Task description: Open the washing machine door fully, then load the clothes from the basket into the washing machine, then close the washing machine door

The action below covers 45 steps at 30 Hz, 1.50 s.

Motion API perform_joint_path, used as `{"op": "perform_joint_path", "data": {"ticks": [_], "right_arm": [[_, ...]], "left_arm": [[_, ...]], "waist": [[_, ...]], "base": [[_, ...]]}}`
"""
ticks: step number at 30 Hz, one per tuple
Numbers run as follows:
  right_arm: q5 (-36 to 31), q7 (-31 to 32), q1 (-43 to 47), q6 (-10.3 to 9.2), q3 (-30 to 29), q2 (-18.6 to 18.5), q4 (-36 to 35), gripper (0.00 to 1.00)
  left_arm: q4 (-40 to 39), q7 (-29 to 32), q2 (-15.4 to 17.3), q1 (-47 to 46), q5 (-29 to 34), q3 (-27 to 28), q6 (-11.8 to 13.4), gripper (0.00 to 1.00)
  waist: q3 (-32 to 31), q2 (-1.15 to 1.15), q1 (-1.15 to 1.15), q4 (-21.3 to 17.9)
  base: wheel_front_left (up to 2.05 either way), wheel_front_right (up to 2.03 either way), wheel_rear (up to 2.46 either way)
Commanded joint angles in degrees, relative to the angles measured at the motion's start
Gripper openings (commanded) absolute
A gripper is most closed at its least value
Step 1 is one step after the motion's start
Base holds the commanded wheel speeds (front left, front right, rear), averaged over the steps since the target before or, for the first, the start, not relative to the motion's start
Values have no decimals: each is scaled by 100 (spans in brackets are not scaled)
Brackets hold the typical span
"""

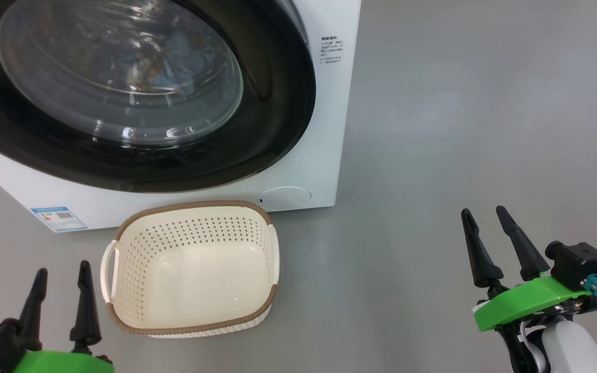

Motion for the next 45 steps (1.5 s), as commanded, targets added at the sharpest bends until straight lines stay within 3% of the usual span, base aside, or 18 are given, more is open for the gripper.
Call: {"op": "perform_joint_path", "data": {"ticks": [1,8,9,19,26,31,45], "right_arm": [[-82,-28,26,6,134,-1,-163,100],[-81,-28,38,6,137,-10,-174,100],[4,0,1,0,1,4,10,0],[34,12,463,0,1,218,759,0],[426,118,497,0,-57,231,658,0],[649,179,499,1,-90,238,624,0],[1425,399,517,1,-214,266,475,0]], "left_arm": [[-108,-37,107,-41,52,207,-14,100],[-85,-37,102,-26,57,212,-14,100],[47,0,-7,1,15,0,1,0],[765,13,-498,109,-2,-179,2,0],[731,127,-495,99,-411,-160,2,0],[736,192,-493,76,-644,-149,3,0],[741,423,-486,2,-1457,-104,0,0]], "waist": [[-6,0,0,0],[-34,0,0,3],[-34,0,0,3],[-37,0,0,3],[-94,0,14,9],[-107,0,1,12],[-188,0,0,24]], "base": [[0,0,0],[0,0,0],[0,0,0],[0,0,0],[0,0,0],[0,0,0],[0,0,0]]}}
